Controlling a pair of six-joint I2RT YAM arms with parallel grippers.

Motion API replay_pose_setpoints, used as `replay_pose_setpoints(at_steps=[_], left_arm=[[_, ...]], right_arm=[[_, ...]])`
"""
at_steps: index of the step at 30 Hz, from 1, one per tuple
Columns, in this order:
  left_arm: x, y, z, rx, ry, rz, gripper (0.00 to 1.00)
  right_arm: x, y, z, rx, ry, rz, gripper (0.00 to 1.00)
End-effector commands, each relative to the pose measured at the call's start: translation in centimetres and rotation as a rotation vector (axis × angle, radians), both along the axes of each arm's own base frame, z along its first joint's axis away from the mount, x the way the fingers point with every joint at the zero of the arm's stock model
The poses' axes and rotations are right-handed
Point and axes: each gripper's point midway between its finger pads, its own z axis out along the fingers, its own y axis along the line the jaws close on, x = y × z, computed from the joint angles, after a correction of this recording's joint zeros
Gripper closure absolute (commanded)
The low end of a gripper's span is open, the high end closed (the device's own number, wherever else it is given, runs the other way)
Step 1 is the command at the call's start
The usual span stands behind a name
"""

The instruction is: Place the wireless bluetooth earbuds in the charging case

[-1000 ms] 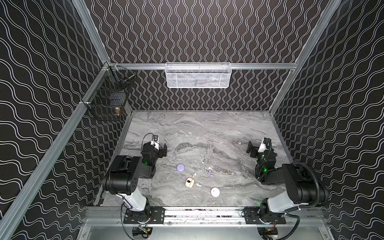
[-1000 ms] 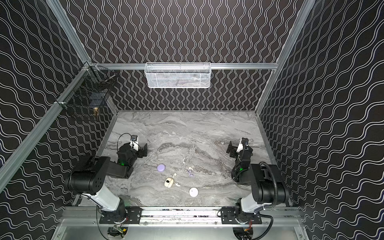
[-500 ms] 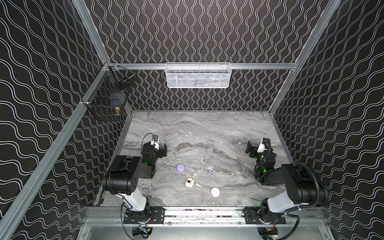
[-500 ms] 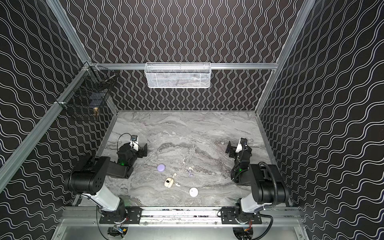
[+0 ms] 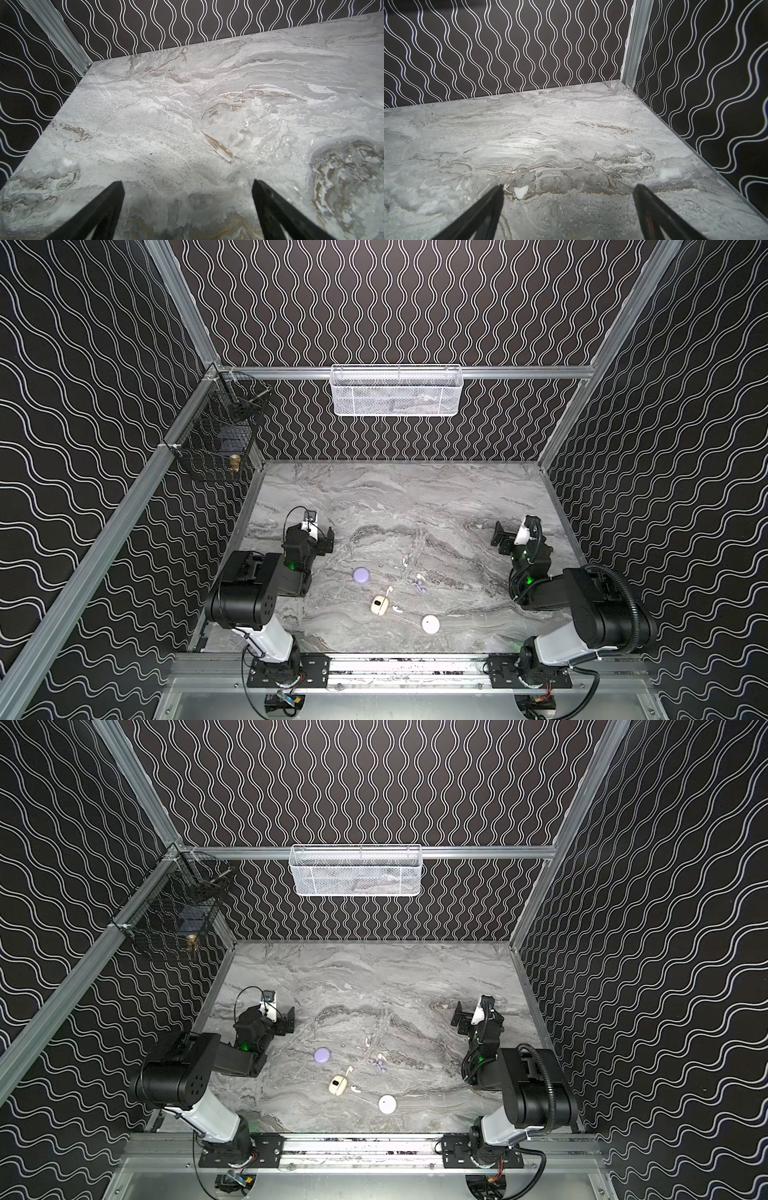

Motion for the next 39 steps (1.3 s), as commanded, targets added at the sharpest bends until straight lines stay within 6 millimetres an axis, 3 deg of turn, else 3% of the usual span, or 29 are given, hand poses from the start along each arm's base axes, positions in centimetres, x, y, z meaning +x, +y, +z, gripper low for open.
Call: replay_pose_setpoints(at_steps=[1, 5, 9, 12, 14, 18, 21, 24, 25, 29, 32, 35, 39], left_arm=[[0.2, 0.0, 0.4, 0.001, -0.017, -0.001, 0.01], [0.2, 0.2, 0.5, 0.004, -0.021, 0.007, 0.01], [-0.2, 0.1, 0.9, 0.017, -0.041, 0.010, 0.01], [-1.1, -0.5, 3.7, 0.078, -0.082, 0.044, 0.01], [-1.6, -1.0, 5.7, 0.086, -0.081, 0.076, 0.01], [-3.0, -3.2, 9.5, -0.184, 0.002, 0.038, 0.01], [-5.4, -6.8, 14.1, -0.405, 0.079, -0.118, 0.01], [-7.9, -8.9, 17.7, -0.591, 0.106, -0.213, 0.01], [-8.5, -9.0, 18.4, -0.624, 0.123, -0.213, 0.01], [-10.0, -8.9, 20.5, -0.718, 0.158, -0.183, 0.01], [-10.1, -6.2, 18.5, -0.779, 0.237, 0.055, 0.01], [-9.6, -6.2, 18.6, -0.745, 0.220, 0.028, 0.03], [-9.5, -3.9, 16.5, -0.716, 0.117, 0.122, 0.01]], right_arm=[[0.0, -0.8, 1.6, -0.005, -0.037, -0.050, 0.00], [0.2, -1.1, 1.8, 0.019, 0.031, -0.072, 0.00], [0.3, -1.2, 2.3, -0.001, -0.013, -0.073, 0.00], [-0.5, -1.3, 4.1, 0.045, -0.013, -0.094, 0.00], [-0.7, -0.7, 6.0, 0.167, -0.010, -0.078, 0.00], [-2.0, 1.6, 6.9, 0.406, 0.172, -0.032, 0.00], [-4.6, 1.6, 6.4, 0.642, 0.222, -0.127, 0.00], [-6.3, 6.7, 10.2, 0.685, 0.153, 0.215, 0.00], [-6.9, 7.5, 10.9, 0.708, 0.156, 0.253, 0.00], [-9.7, 11.2, 11.4, 0.662, 0.242, 0.321, 0.00], [-12.1, 15.2, 10.6, 0.636, 0.292, 0.391, 0.00], [-14.3, 19.1, 8.4, 0.656, 0.374, 0.459, 0.04], [-17.4, 25.4, 5.7, 0.604, 0.479, 0.538, 0.13]])
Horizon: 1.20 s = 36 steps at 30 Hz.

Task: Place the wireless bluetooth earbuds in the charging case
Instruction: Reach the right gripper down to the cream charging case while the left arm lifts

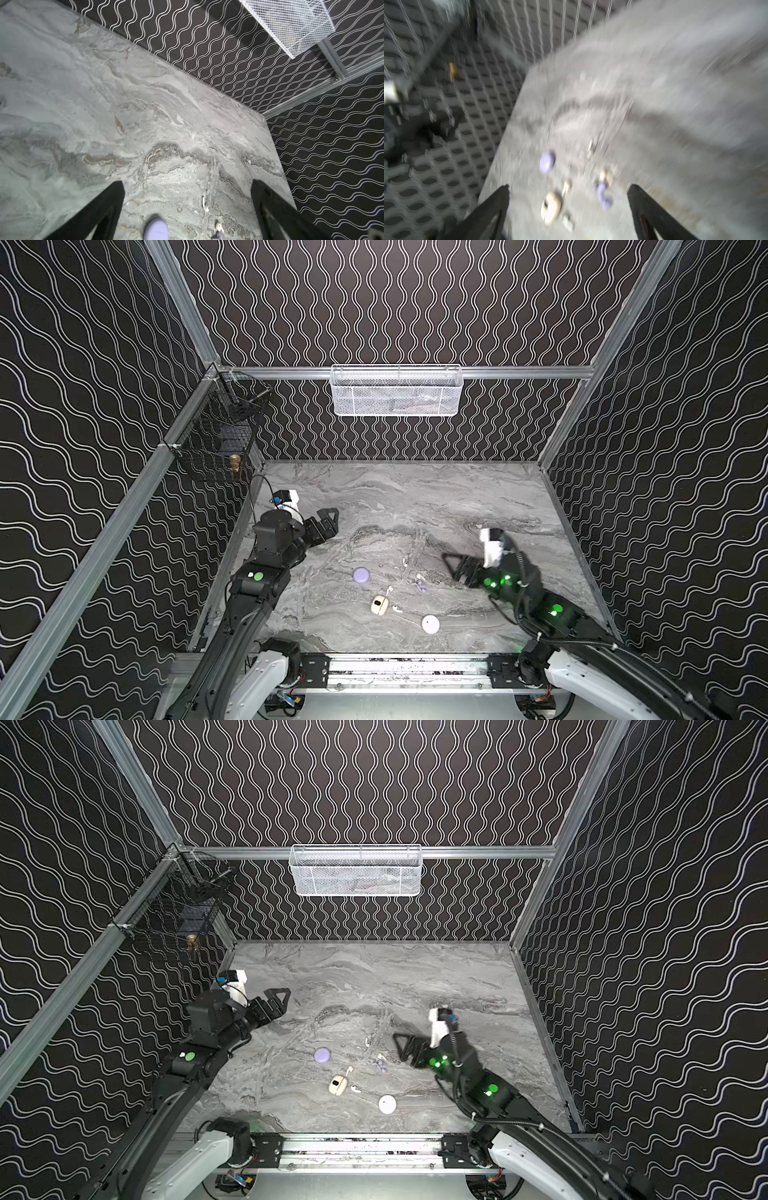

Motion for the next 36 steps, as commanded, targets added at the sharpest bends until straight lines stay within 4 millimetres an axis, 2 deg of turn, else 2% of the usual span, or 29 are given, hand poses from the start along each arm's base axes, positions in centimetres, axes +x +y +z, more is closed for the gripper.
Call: replay_pose_setpoints(at_steps=[1, 4, 6, 8, 9, 12, 15, 21, 28, 36], left_arm=[[0.3, 2.4, -1.9, 0.008, -0.005, 0.134, 0.01], [0.6, 3.0, -4.6, -0.052, 0.019, 0.160, 0.04], [0.8, 3.5, -6.8, -0.014, 0.004, 0.176, 0.05], [0.8, 4.5, -8.3, 0.026, 0.008, 0.217, 0.02], [0.8, 4.9, -8.6, 0.039, 0.021, 0.233, 0.01], [1.4, 3.7, -8.5, 0.042, -0.002, 0.159, 0.08], [1.4, 4.6, -8.3, 0.073, 0.005, 0.203, 0.06], [1.4, 4.2, -7.7, 0.059, -0.031, 0.185, 0.06], [1.4, 4.2, -7.8, 0.057, -0.032, 0.184, 0.06], [1.5, 4.0, -7.9, 0.053, -0.030, 0.175, 0.06]], right_arm=[[-1.2, 2.9, -1.2, -0.035, 0.028, -0.056, 0.14], [-2.9, 7.6, -3.1, -0.123, 0.064, 0.003, 0.14], [-3.7, 10.9, -4.6, -0.132, 0.110, 0.075, 0.19], [-4.4, 13.4, -5.6, -0.146, 0.136, 0.126, 0.21], [-4.7, 14.5, -6.3, -0.167, 0.149, 0.144, 0.21], [-5.4, 16.6, -7.9, -0.219, 0.184, 0.180, 0.24], [-6.1, 17.5, -9.6, -0.235, 0.218, 0.210, 0.25], [-6.4, 18.1, -12.0, -0.310, 0.268, 0.218, 0.26], [-6.3, 18.1, -13.3, -0.352, 0.287, 0.200, 0.27], [-5.9, 16.8, -13.8, -0.406, 0.286, 0.148, 0.27]])
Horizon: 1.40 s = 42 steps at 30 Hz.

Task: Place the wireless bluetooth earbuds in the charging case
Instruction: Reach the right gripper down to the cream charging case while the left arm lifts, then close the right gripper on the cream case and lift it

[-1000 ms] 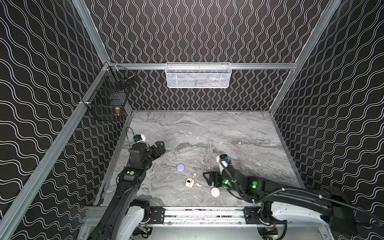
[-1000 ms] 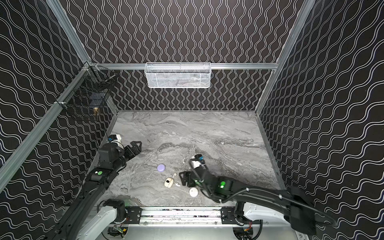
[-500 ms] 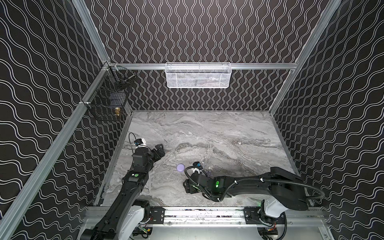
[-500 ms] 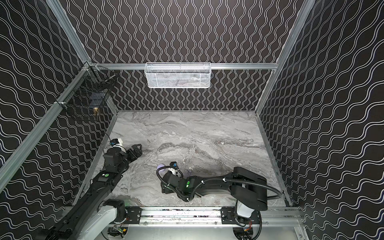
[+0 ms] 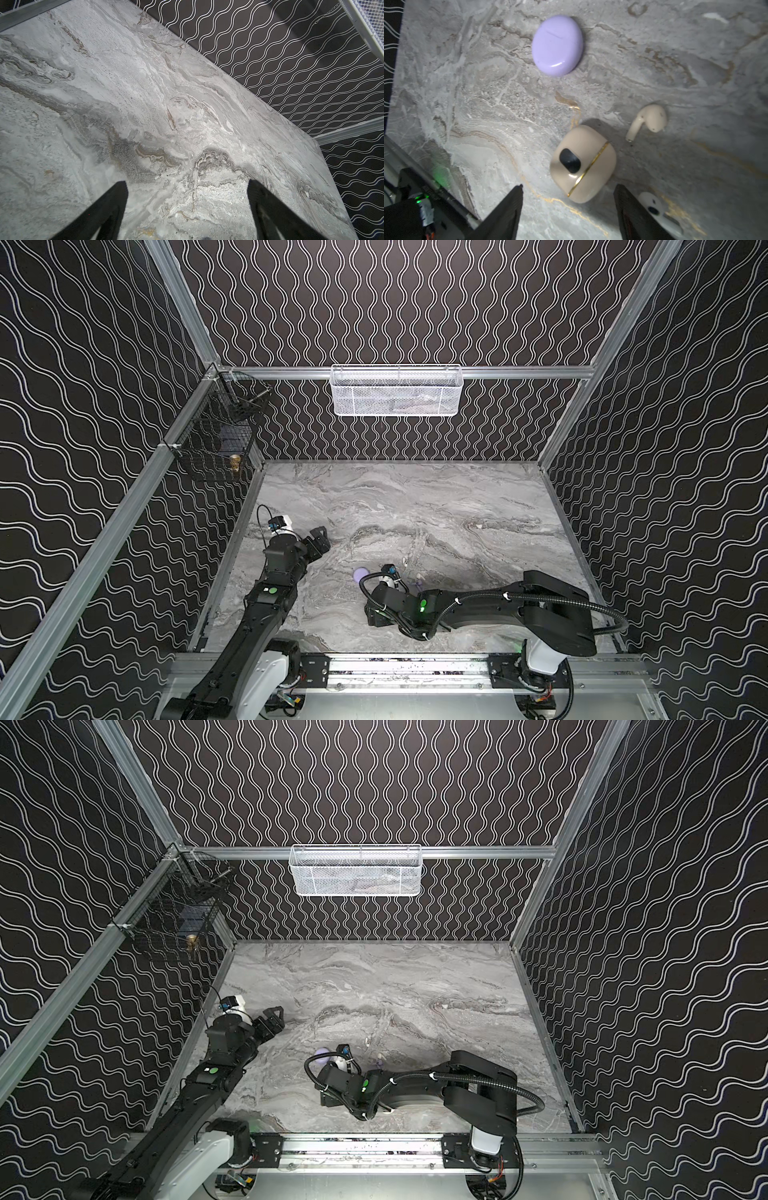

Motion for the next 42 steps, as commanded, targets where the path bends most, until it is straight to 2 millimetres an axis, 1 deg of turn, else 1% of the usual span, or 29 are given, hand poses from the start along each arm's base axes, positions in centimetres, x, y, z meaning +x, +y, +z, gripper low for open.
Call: replay_pose_setpoints(at_steps=[1, 4, 6, 9, 11, 14, 18, 21, 24, 27, 30, 33, 35, 39, 42], left_arm=[[0.3, -0.2, 0.8, 0.001, -0.037, -0.011, 0.06], [0.3, -0.1, 0.8, 0.006, -0.032, -0.009, 0.07], [0.3, 0.0, 0.6, 0.009, -0.025, -0.002, 0.06], [0.2, 0.0, 0.8, 0.011, -0.029, -0.005, 0.07], [0.1, 0.1, 0.9, 0.014, -0.032, 0.002, 0.07], [0.0, 0.2, 0.9, 0.015, -0.037, 0.007, 0.06], [0.0, 0.4, 0.9, 0.021, -0.033, 0.013, 0.06], [0.0, 0.4, 0.8, 0.020, -0.035, 0.014, 0.06], [0.1, 0.2, 0.8, 0.017, -0.033, 0.006, 0.07], [0.1, 0.4, 0.6, 0.027, -0.025, 0.015, 0.06], [0.1, 0.4, 0.7, 0.027, -0.029, 0.013, 0.06], [-0.1, 0.6, 0.8, 0.030, -0.028, 0.020, 0.07], [-0.2, 0.7, 0.7, 0.033, -0.028, 0.024, 0.07], [-0.4, 0.6, 1.0, 0.030, -0.040, 0.020, 0.07], [-0.4, 0.7, 1.0, 0.030, -0.039, 0.023, 0.06]], right_arm=[[0.3, -0.8, -0.3, -0.042, -0.007, -0.035, 0.27], [0.4, -0.1, -0.6, -0.052, -0.011, -0.022, 0.25], [0.5, 1.3, -0.4, -0.054, -0.010, 0.011, 0.25], [0.7, 2.7, -0.9, -0.090, -0.010, 0.037, 0.25], [1.0, 2.9, -2.0, -0.141, -0.009, 0.040, 0.26], [1.5, 3.5, -2.0, -0.190, -0.029, 0.051, 0.28], [1.8, 3.4, -2.0, -0.262, -0.075, 0.085, 0.28], [1.5, 3.5, -1.9, -0.302, -0.129, 0.150, 0.26], [0.9, 3.5, -2.4, -0.325, -0.151, 0.217, 0.25], [0.7, 3.1, -3.0, -0.356, -0.147, 0.232, 0.25], [0.5, 3.0, -3.3, -0.361, -0.156, 0.256, 0.25], [0.5, 2.7, -3.6, -0.382, -0.167, 0.269, 0.27], [0.6, 2.5, -3.7, -0.393, -0.173, 0.268, 0.30], [0.7, 2.4, -4.0, -0.409, -0.180, 0.277, 0.32], [0.8, 2.4, -4.0, -0.416, -0.179, 0.275, 0.35]])
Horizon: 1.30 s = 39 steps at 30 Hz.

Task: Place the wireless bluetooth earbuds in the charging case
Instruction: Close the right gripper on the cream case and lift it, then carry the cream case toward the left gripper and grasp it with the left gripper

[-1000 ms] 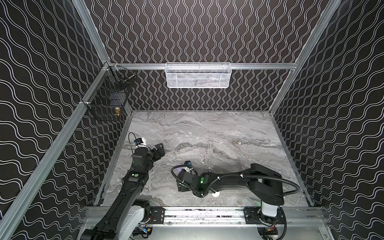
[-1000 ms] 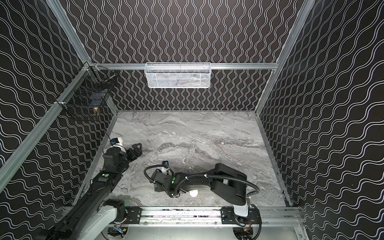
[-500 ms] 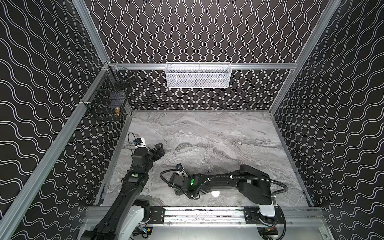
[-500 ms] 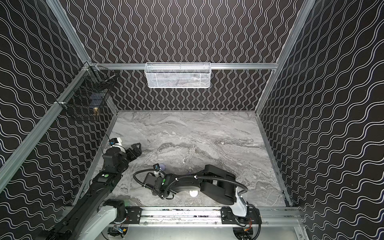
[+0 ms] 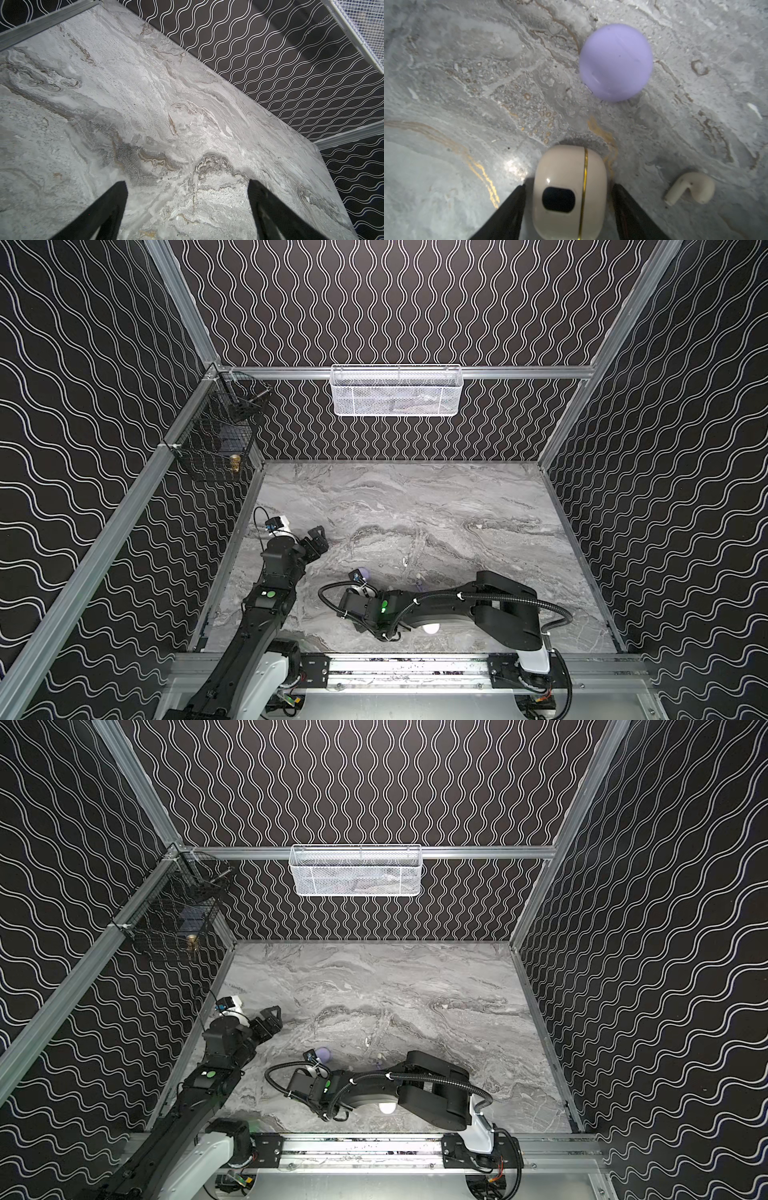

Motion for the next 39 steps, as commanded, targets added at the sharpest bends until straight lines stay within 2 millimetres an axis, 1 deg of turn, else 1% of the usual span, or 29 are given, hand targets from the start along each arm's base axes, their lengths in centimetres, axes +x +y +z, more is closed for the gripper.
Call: replay_pose_setpoints(at_steps=[1, 6, 9, 12, 13, 14, 15, 17, 19, 20, 22, 23, 24, 26, 27, 29, 31, 32, 34, 35, 37, 39], left_arm=[[0.0, 0.1, 0.1, 0.017, -0.007, 0.001, 0.06], [0.0, 0.2, 0.1, 0.022, -0.001, 0.005, 0.07], [0.0, -0.1, 0.2, 0.014, -0.001, -0.009, 0.06], [0.0, -0.1, 0.0, 0.012, 0.012, -0.009, 0.06], [-0.2, -0.1, -0.2, 0.006, 0.024, -0.007, 0.05], [-0.2, 0.3, -0.3, 0.011, 0.035, 0.012, 0.03], [-0.4, 0.8, -0.4, 0.017, 0.051, 0.042, 0.02], [-0.7, 2.0, -0.2, 0.021, 0.087, 0.119, 0.02], [-0.8, 2.8, 0.9, 0.024, 0.109, 0.166, 0.01], [-0.8, 3.2, 2.3, 0.031, 0.109, 0.182, 0.01], [-1.0, 3.9, 4.8, 0.079, 0.125, 0.202, 0.01], [-1.4, 4.5, 6.0, 0.108, 0.151, 0.227, 0.02], [-1.6, 4.6, 6.9, 0.126, 0.161, 0.224, 0.01], [-1.2, 3.1, 9.4, 0.167, 0.125, 0.103, 0.01], [-1.0, 2.1, 10.4, 0.171, 0.099, 0.034, 0.01], [-1.1, -1.0, 12.3, 0.155, 0.053, -0.155, 0.02], [-1.5, -2.1, 13.1, 0.099, 0.019, -0.202, 0.02], [-1.7, -3.1, 13.5, 0.062, -0.026, -0.250, 0.02], [-2.4, -5.4, 14.7, 0.006, -0.123, -0.375, 0.01], [-2.8, -6.2, 15.2, -0.006, -0.150, -0.423, 0.01], [-3.3, -7.4, 15.7, -0.034, -0.172, -0.499, 0.01], [-3.5, -9.5, 15.8, -0.083, -0.188, -0.631, 0.01]], right_arm=[[-0.6, -1.3, -1.3, -0.077, 0.026, 0.019, 0.37], [-0.8, -1.4, -1.7, -0.081, 0.038, 0.023, 0.46], [-0.7, -1.7, -1.8, -0.091, 0.032, 0.030, 0.54], [-0.7, -1.7, -1.6, -0.081, 0.013, 0.062, 0.57], [-0.6, -1.6, -1.4, -0.075, 0.005, 0.081, 0.59], [-0.4, -1.4, -1.0, -0.074, -0.013, 0.101, 0.63], [-0.1, -1.2, -0.3, -0.073, -0.030, 0.116, 0.67], [0.6, -0.4, 2.0, -0.050, -0.094, 0.169, 0.72], [1.5, 0.3, 4.6, -0.001, -0.168, 0.227, 0.74], [2.0, 0.8, 6.7, 0.037, -0.222, 0.271, 0.74], [2.9, 1.5, 10.1, 0.067, -0.343, 0.335, 0.76], [3.3, 1.9, 11.8, 0.078, -0.396, 0.376, 0.78], [3.5, 2.1, 13.2, 0.089, -0.441, 0.416, 0.81], [4.0, 2.2, 16.2, 0.103, -0.559, 0.486, 0.86], [4.2, 2.1, 17.5, 0.112, -0.615, 0.508, 0.86], [4.6, 1.5, 20.2, 0.149, -0.722, 0.551, 0.87], [4.9, 0.6, 22.2, 0.188, -0.772, 0.584, 0.87], [5.4, -0.1, 23.0, 0.193, -0.785, 0.580, 0.88], [6.4, -2.0, 24.1, 0.199, -0.823, 0.552, 0.89], [6.9, -3.2, 23.9, 0.195, -0.844, 0.540, 0.88], [7.4, -5.1, 24.4, 0.213, -0.892, 0.529, 0.87], [7.6, -6.5, 25.0, 0.229, -0.925, 0.528, 0.84]])
